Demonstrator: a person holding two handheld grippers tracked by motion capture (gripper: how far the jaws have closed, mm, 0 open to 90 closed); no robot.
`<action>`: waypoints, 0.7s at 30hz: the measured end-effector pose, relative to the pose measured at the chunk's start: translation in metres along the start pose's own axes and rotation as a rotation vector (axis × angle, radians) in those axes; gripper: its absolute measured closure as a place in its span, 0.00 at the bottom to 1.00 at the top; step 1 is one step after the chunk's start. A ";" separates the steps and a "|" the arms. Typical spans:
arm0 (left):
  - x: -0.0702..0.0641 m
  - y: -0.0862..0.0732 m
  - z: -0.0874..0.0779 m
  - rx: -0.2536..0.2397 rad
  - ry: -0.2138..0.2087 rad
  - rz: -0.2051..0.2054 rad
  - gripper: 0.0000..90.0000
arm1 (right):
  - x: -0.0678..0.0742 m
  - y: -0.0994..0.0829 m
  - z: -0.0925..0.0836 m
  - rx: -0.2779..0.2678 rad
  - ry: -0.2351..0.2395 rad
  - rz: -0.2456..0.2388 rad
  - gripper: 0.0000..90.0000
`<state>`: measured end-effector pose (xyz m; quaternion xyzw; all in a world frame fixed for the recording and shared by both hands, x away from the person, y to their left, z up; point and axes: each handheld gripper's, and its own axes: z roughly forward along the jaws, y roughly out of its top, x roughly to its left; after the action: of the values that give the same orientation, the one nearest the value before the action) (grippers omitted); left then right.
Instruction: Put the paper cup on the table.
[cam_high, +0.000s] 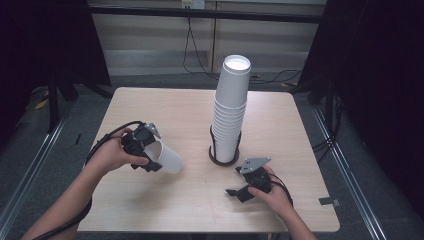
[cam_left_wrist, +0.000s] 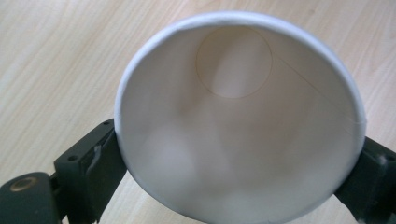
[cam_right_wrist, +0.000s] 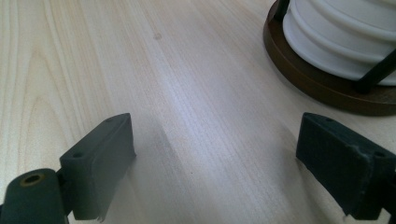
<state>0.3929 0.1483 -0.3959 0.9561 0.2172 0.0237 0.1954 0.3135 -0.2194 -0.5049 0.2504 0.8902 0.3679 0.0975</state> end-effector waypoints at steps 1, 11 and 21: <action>0.001 0.001 0.000 0.005 0.012 0.005 0.09 | 0.000 0.000 0.000 0.000 0.000 0.000 0.12; 0.005 0.007 0.004 0.026 0.034 0.019 0.07 | 0.000 0.000 0.000 0.000 0.000 -0.001 0.12; 0.006 0.009 0.014 0.015 0.034 0.019 0.06 | 0.000 0.000 0.000 0.000 0.000 -0.001 0.12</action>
<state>0.4036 0.1382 -0.4053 0.9591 0.2115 0.0399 0.1840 0.3135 -0.2193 -0.5049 0.2502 0.8902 0.3680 0.0977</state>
